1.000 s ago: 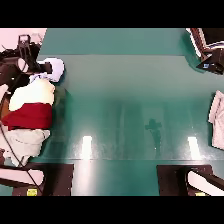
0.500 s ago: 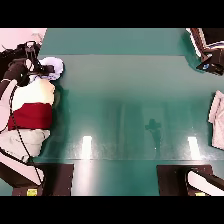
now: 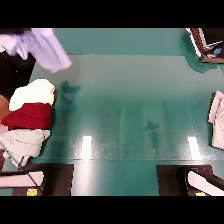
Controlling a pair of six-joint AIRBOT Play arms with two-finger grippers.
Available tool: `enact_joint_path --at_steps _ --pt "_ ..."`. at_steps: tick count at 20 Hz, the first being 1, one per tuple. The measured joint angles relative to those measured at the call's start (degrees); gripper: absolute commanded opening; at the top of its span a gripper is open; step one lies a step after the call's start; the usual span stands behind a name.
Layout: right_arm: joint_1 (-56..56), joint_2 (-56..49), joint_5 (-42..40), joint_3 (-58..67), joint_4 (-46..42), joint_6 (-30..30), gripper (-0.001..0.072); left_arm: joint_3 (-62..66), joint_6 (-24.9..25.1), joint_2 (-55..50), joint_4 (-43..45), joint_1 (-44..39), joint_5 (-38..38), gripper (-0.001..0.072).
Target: Fold the shirts.
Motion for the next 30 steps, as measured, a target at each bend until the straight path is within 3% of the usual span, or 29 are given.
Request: enact_joint_path --at_steps 4,9,10,11,12,16,22,30 --pt "0.0 0.0 -0.63 7.15 -0.02 -1.29 0.0016 1.05 -0.2 10.1 -0.17 -9.18 -8.57 0.0023" --pt "0.0 0.02 -0.24 11.54 -0.04 -1.77 0.0015 -6.62 -5.27 12.48 -0.04 -25.05 -17.16 0.0027" --pt "0.0 0.02 0.2 11.85 -0.04 -1.81 0.0016 -9.51 -5.99 12.15 -0.09 -27.96 -16.94 0.0133" --pt "0.0 0.02 0.68 12.07 -0.04 -1.84 0.0016 -12.7 -6.58 11.58 -0.46 -30.73 -15.98 0.044" --pt "0.0 0.02 1.36 12.24 -0.04 -1.86 0.0016 -15.61 -7.04 10.86 -1.11 -32.98 -14.14 0.0569" --pt "0.0 0.0 4.09 12.55 -0.09 -1.92 0.0015 -21.94 -8.85 9.01 -2.54 -35.93 -12.04 0.0569" --pt "0.0 0.0 5.97 12.63 -0.11 -1.92 0.0016 -31.06 -9.6 8.66 -2.36 -28.24 -15.39 0.0569" --pt "0.0 0.0 6.8 12.63 -0.11 -1.92 0.0015 -51.82 -6.47 4.07 -17.14 -24.13 1.99 0.056"
